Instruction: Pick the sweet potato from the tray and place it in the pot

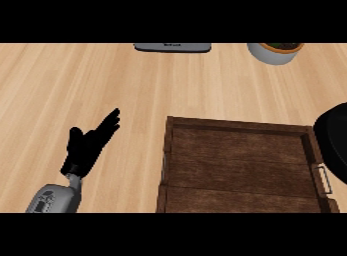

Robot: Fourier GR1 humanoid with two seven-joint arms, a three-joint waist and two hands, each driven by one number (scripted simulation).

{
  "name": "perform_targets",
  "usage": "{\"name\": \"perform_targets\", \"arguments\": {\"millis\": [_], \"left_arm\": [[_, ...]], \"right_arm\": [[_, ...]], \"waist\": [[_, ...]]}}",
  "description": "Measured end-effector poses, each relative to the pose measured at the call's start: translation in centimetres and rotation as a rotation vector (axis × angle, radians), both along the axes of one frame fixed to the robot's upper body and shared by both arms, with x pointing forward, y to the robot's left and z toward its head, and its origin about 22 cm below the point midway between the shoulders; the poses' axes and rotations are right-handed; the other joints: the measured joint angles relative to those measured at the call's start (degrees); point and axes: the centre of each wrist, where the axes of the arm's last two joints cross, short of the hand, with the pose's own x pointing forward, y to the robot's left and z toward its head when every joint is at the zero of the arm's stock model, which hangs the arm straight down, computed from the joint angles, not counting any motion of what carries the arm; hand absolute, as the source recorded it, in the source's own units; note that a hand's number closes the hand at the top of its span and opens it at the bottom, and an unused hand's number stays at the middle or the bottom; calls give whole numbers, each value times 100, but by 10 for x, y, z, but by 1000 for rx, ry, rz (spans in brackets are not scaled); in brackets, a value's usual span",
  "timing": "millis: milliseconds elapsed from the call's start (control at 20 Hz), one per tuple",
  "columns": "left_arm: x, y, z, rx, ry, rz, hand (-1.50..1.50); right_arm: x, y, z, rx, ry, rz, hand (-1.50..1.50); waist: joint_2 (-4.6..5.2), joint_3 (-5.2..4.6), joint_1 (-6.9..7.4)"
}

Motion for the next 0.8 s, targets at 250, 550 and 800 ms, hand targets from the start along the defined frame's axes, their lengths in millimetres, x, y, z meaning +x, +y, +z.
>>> {"name": "perform_targets", "arguments": {"millis": [250,550,800], "left_arm": [[-5,8,-3,0,3,17,0],[-8,10,-8,0,16,37,0],[-6,10,-7,6,13,48,0]], "right_arm": [[17,16,-20,-85,127,-39,-150],[33,39,-41,266,146,23,-150],[45,39,-35,638,85,-44,-150]], "waist": [[-16,1,-56],[-49,0,-172],[-56,0,-225]]}}
